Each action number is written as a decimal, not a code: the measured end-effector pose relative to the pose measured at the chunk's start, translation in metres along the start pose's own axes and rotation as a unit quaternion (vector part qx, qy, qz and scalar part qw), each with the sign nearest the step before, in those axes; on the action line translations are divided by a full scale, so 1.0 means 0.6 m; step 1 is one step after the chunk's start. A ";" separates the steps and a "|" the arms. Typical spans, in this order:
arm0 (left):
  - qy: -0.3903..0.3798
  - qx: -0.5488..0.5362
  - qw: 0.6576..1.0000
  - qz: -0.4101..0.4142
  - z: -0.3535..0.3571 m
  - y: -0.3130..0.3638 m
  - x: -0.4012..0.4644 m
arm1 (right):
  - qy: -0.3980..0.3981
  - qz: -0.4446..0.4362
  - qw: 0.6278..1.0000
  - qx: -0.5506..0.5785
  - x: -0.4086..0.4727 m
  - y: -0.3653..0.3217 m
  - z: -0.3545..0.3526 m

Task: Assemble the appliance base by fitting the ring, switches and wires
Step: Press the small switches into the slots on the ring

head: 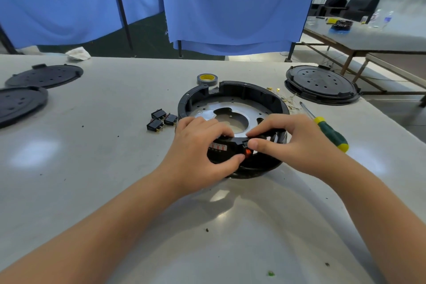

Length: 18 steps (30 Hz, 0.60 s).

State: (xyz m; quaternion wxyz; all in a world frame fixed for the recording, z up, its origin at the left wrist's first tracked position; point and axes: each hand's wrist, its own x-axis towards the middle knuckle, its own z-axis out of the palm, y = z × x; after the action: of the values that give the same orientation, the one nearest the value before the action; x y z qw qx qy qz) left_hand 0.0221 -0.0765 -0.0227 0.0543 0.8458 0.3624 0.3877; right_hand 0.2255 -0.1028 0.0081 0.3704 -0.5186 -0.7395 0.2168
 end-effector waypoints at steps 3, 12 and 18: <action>0.007 -0.003 1.000 -0.011 0.001 0.002 0.001 | 0.029 -0.006 0.999 0.013 -0.001 0.000 0.007; 0.020 -0.013 0.999 -0.041 0.004 0.008 0.003 | 0.055 -0.052 0.996 -0.037 -0.006 -0.010 0.021; 0.014 -0.012 0.999 -0.050 0.003 0.010 0.002 | 0.032 -0.040 0.998 -0.023 -0.006 -0.008 0.015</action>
State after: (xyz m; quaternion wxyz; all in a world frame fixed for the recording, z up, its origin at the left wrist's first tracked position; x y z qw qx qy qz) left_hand 0.0273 -0.0796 -0.0208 0.0781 0.8204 0.4004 0.4008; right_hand 0.2162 -0.1072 0.0044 0.3903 -0.5040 -0.7521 0.1675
